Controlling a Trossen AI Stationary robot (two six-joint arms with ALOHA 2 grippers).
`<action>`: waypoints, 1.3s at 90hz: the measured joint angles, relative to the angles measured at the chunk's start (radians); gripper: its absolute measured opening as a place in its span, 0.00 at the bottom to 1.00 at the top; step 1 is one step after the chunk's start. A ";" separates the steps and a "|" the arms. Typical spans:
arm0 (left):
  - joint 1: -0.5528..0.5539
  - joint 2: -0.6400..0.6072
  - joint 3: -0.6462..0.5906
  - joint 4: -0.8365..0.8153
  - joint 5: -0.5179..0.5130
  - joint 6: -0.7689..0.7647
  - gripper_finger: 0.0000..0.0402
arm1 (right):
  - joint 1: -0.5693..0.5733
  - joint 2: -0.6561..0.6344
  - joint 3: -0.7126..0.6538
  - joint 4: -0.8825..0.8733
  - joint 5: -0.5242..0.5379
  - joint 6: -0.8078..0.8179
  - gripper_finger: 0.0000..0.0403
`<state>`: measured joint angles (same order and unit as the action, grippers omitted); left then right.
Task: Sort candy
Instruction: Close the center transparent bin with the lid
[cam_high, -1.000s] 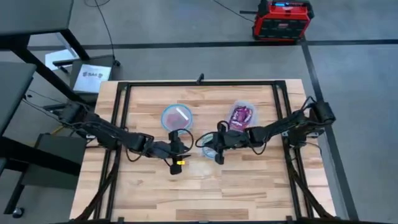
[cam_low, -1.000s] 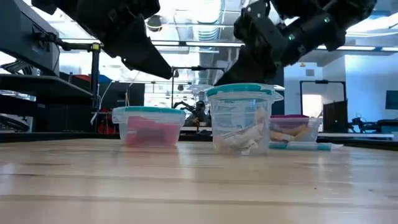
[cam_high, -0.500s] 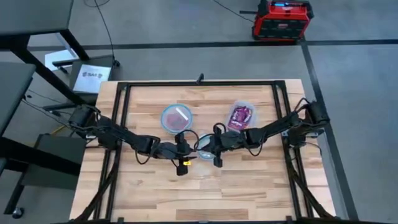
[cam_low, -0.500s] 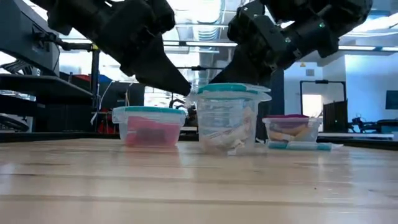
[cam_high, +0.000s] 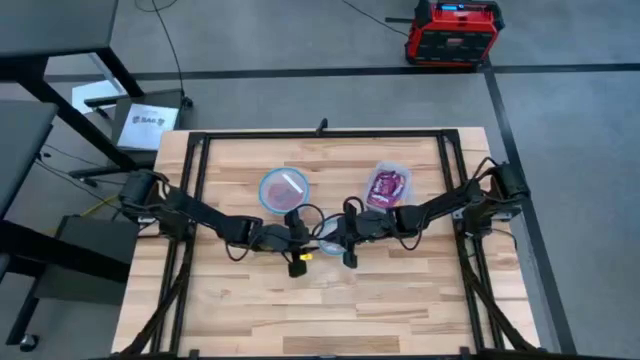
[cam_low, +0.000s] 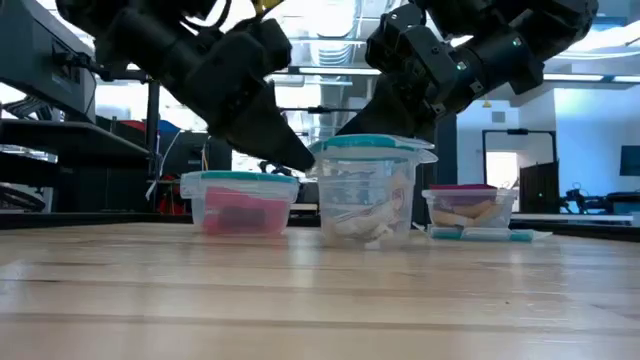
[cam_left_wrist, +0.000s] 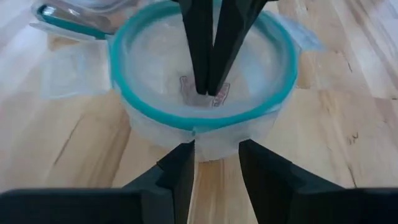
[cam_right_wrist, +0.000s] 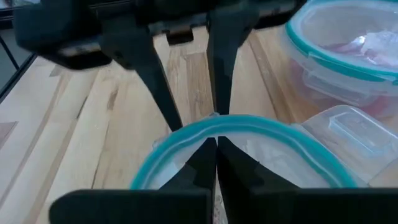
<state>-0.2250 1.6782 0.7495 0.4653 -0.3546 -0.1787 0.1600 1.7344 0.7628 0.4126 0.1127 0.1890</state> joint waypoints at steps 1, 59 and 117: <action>0.001 0.003 0.001 0.004 0.000 0.000 0.28 | 0.000 0.000 0.000 0.000 0.000 0.001 0.00; 0.053 0.083 0.101 -0.030 -0.067 0.000 0.28 | -0.003 -0.002 -0.002 -0.031 0.025 0.012 0.00; 0.019 -0.129 0.108 -0.269 -0.083 0.040 0.28 | -0.065 -0.286 -0.006 -0.267 0.041 -0.003 0.00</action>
<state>-0.2058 1.5494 0.8573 0.1966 -0.4380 -0.1387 0.0950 1.4481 0.7563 0.1460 0.1542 0.1856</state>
